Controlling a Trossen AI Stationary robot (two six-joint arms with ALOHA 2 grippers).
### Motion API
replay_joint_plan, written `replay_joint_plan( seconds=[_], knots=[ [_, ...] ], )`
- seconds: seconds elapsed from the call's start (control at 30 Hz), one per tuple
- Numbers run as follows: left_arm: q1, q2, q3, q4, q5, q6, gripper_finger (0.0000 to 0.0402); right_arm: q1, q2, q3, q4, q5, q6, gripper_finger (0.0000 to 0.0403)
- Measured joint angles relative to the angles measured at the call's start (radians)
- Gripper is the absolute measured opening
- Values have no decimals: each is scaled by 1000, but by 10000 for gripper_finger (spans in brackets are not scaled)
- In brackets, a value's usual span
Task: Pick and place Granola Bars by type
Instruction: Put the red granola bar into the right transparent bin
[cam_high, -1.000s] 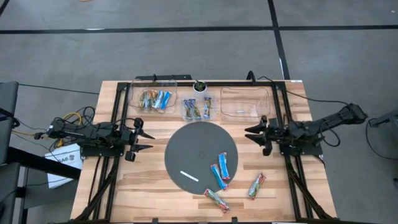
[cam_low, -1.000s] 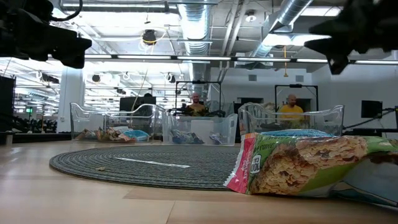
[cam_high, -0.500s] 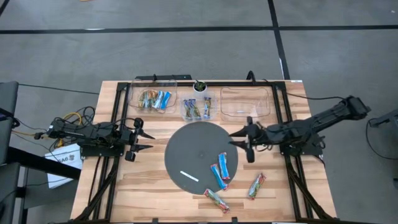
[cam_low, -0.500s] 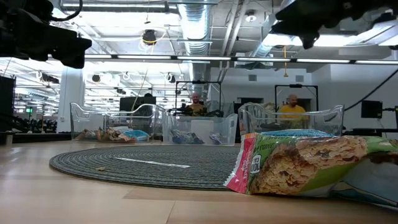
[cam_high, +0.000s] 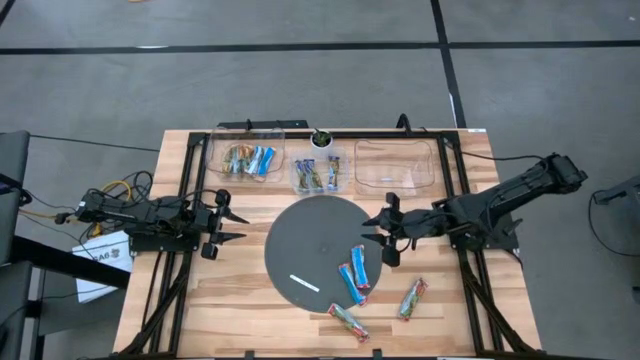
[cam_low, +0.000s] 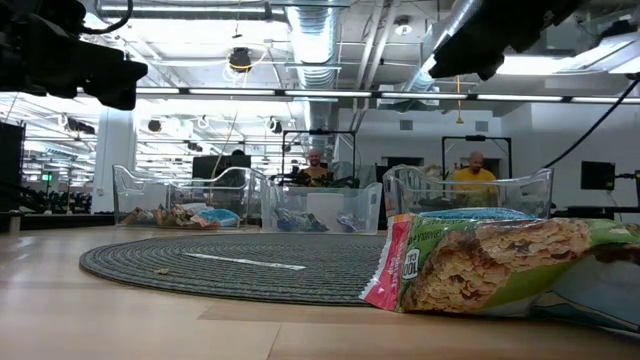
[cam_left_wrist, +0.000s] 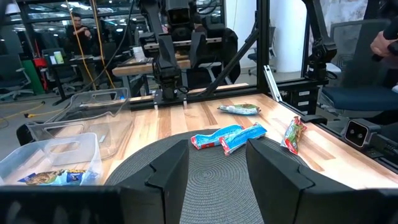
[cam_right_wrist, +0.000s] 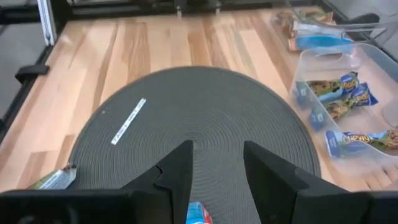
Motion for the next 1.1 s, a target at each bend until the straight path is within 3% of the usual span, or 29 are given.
replay_joint_plan(
  seconds=[0.3,0.53,0.67,0.87,1.1],
  knots=[
    [0,0,0,0,0,0,154,31,36,76,-80,0,-32,134],
    [0,0,0,0,0,0,154,73,86,126,-346,-14,-61,134],
    [0,0,0,0,0,0,154,95,161,169,-474,-85,-60,134],
    [0,0,0,0,0,0,154,131,273,217,-553,-317,-61,134],
    [0,0,0,0,0,0,154,249,410,308,-655,-338,-126,134]
  ],
)
